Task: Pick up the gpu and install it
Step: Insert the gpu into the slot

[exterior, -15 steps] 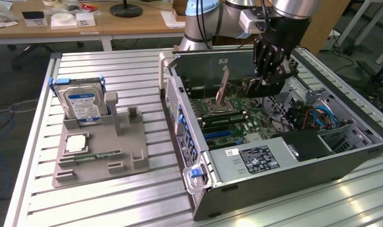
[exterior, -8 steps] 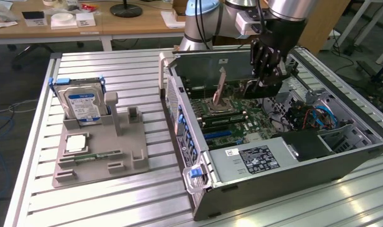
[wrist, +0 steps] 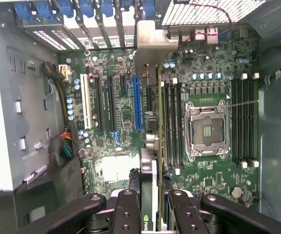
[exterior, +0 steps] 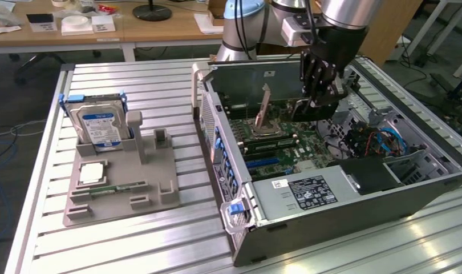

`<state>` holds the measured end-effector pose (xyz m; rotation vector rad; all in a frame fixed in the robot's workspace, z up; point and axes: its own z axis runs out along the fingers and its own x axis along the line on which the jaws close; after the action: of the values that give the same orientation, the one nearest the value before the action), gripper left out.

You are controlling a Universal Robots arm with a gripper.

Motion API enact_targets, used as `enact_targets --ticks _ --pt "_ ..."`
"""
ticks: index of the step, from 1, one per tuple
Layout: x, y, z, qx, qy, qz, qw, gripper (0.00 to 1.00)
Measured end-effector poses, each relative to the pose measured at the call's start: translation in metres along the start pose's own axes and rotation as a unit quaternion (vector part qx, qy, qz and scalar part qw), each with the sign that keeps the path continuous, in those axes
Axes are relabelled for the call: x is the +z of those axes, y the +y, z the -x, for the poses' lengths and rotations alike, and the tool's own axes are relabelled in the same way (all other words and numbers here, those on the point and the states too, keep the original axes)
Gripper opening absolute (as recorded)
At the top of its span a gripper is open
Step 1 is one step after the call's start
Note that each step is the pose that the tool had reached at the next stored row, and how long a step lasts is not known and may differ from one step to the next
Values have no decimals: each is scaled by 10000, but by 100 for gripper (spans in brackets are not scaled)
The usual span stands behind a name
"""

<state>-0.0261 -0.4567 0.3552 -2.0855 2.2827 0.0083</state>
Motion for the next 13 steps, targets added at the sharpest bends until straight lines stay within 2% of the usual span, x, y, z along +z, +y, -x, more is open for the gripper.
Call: enact_targets --ticks 7,13 --pt "97 103 -13 0 0 0 10000 27" --pt "124 109 -53 0 0 0 10000 27"
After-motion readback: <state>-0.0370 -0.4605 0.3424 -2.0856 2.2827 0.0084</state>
